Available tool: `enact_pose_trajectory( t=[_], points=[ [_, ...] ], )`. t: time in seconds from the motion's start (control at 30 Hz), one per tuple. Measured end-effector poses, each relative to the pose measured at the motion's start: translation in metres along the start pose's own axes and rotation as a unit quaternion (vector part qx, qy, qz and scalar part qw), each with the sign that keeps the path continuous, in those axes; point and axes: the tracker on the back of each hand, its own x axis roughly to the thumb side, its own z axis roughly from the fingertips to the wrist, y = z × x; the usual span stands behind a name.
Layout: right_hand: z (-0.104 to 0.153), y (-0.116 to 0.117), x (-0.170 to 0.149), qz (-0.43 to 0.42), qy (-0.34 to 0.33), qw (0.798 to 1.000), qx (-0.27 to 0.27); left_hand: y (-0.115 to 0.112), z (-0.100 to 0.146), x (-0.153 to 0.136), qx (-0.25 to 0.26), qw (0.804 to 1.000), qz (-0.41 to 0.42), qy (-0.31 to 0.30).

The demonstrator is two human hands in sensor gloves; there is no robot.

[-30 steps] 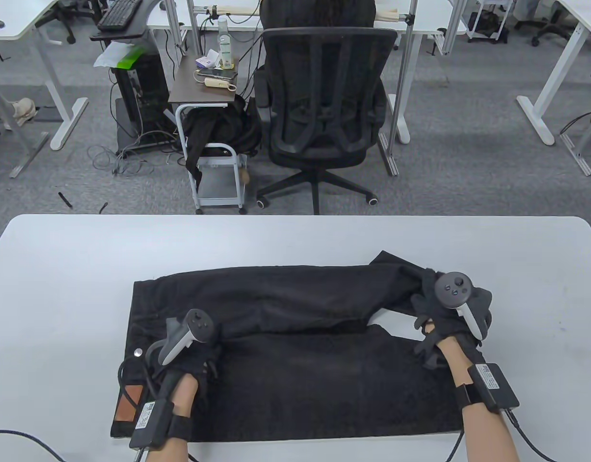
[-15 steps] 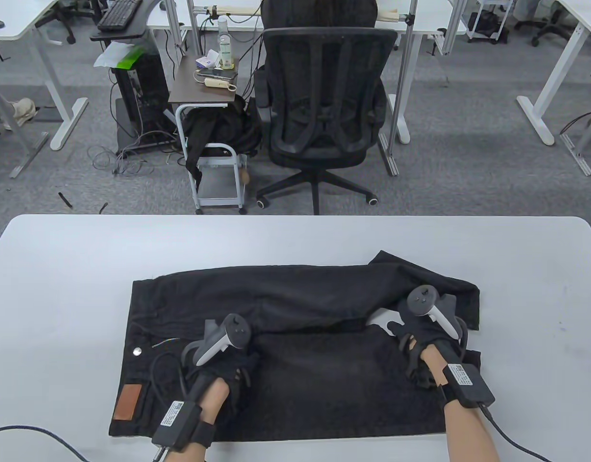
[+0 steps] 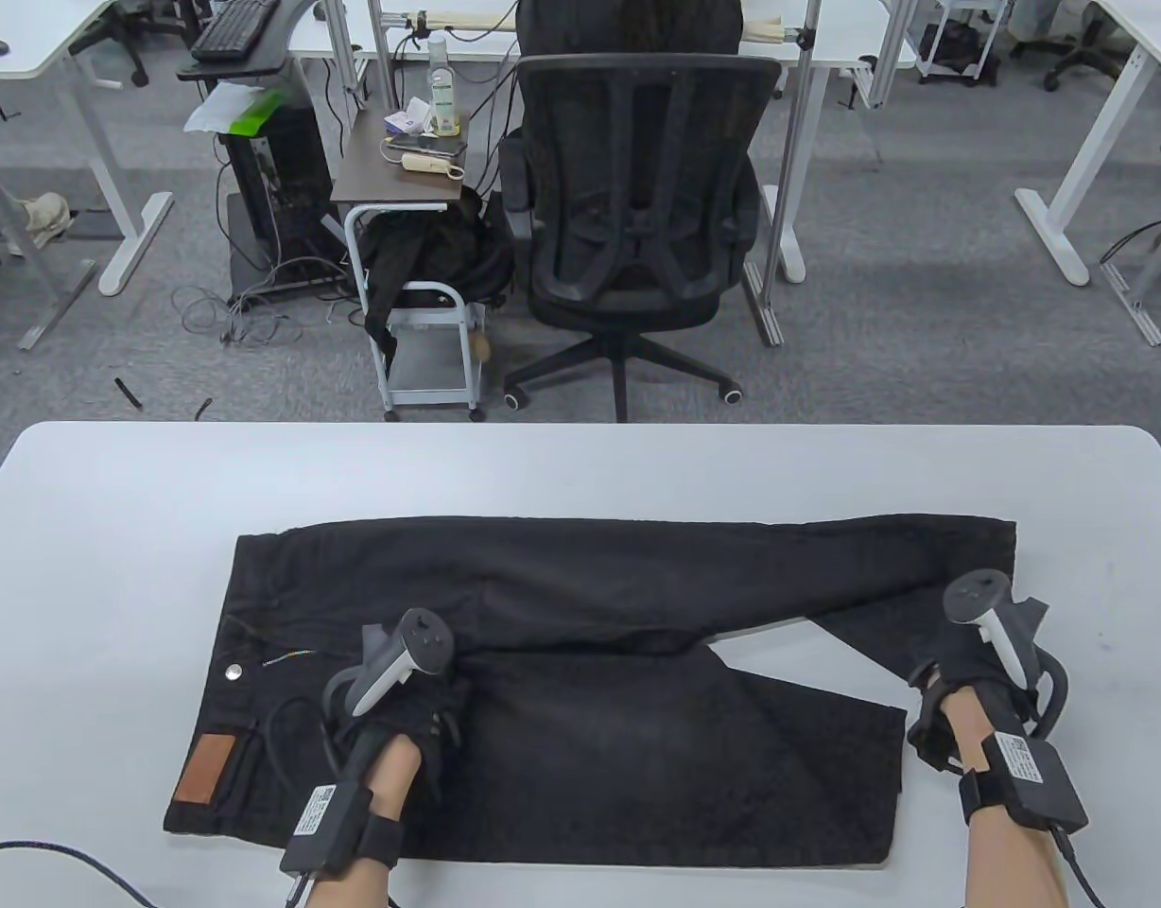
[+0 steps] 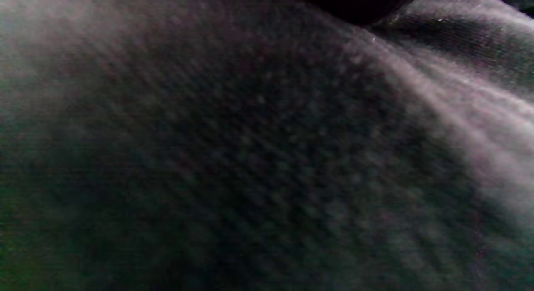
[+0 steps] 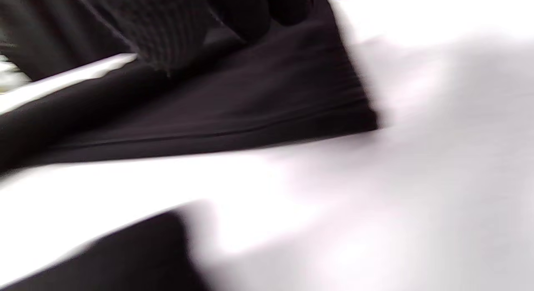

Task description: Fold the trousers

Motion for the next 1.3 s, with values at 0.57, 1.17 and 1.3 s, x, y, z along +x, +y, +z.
enact_pose_trajectory(
  t=[0.57, 1.17, 1.3],
  points=[
    [-0.021, 0.020, -0.015, -0.006, 0.059, 0.996, 0.066, 0.006, -0.001, -0.016, 0.020, 0.999, 0.012, 0.023],
    [0.085, 0.038, 0.096, 0.167, -0.225, 0.959, 0.041, 0.006, 0.000, -0.017, 0.019, 0.999, 0.025, 0.021],
    [0.086, -0.015, 0.064, 0.169, -0.148, 0.972, -0.071, 0.006, -0.001, -0.018, 0.019, 0.999, 0.027, 0.021]
  ],
)
